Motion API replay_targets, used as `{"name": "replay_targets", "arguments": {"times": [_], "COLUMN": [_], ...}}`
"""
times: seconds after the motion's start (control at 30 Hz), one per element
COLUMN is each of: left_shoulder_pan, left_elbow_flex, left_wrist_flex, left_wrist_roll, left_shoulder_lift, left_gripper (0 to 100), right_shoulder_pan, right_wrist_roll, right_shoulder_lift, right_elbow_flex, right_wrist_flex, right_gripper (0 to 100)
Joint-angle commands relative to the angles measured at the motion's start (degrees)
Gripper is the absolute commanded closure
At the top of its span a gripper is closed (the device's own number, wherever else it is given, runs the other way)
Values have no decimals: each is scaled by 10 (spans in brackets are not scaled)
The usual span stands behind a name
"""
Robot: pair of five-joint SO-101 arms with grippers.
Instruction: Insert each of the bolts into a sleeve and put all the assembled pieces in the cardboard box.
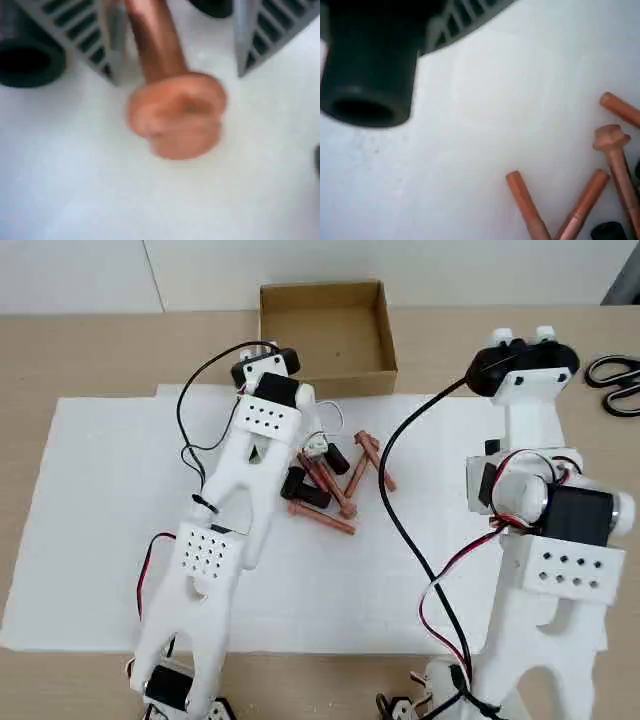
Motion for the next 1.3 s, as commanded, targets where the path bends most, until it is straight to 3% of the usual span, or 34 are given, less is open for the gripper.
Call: {"name": "replay_targets", "arguments": {"times": [0.0, 0.2, 0.53, 0.9, 1.27], "left_shoulder_pan": [-5, 7, 23, 20, -4], "left_elbow_flex": [0, -8, -128, -220, -221], "left_wrist_flex": [-5, -4, -1, 16, 16], "left_wrist_roll": [3, 3, -2, -84, -136], "left_shoulder_lift": [1, 0, 0, -18, -113], "left_gripper": [997, 994, 994, 994, 994], "right_shoulder_pan": [3, 2, 2, 2, 2], "right_wrist_roll": [0, 0, 0, 0, 0], "right_shoulder_lift": [-15, -15, -15, -15, -15], "right_elbow_flex": [-5, -5, -4, -4, -4], "right_wrist_flex": [-13, -13, -12, -12, -12], "right_gripper": [995, 995, 995, 995, 995]}}
